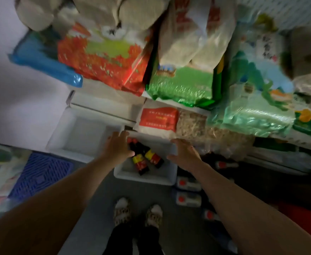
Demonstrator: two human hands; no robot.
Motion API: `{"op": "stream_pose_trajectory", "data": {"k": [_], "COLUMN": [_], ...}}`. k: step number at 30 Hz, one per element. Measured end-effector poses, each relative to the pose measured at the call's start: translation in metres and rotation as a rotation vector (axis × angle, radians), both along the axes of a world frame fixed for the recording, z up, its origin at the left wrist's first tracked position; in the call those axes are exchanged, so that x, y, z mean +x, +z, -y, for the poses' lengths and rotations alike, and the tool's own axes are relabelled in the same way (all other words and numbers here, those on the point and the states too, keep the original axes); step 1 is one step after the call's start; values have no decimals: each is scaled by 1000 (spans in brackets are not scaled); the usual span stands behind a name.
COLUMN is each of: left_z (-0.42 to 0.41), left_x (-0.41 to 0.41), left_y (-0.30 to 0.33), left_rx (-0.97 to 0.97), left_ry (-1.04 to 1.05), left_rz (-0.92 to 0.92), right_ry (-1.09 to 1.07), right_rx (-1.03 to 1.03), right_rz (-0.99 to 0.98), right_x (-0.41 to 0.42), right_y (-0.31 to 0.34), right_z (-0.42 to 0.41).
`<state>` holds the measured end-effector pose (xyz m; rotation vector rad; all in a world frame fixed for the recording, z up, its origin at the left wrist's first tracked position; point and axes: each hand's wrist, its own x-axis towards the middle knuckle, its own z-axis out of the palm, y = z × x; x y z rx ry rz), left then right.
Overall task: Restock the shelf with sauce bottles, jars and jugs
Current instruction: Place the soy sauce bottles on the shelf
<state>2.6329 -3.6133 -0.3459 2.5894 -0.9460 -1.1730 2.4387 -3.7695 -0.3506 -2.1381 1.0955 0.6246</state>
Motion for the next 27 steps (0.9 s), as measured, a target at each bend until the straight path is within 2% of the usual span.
{"op": "stream_pose_trajectory", "data": {"k": [7, 17, 22, 27], "left_z": [1, 14, 20, 28], "left_x": [-27, -44, -37, -31], "left_y": [-159, -370, -451, -513], "left_rx": [103, 110, 90, 45], "left_ry": [54, 194, 321, 581], "left_rz": [-102, -182, -184, -249], "right_ry": [-78, -449, -572, -636], "right_rx": [111, 336, 498, 669], "right_rz": [-104, -24, 5, 86], "right_x": [-15, -16, -3, 8], "right_y": [-164, -393, -470, -517], "right_z": [0, -16, -40, -58]}}
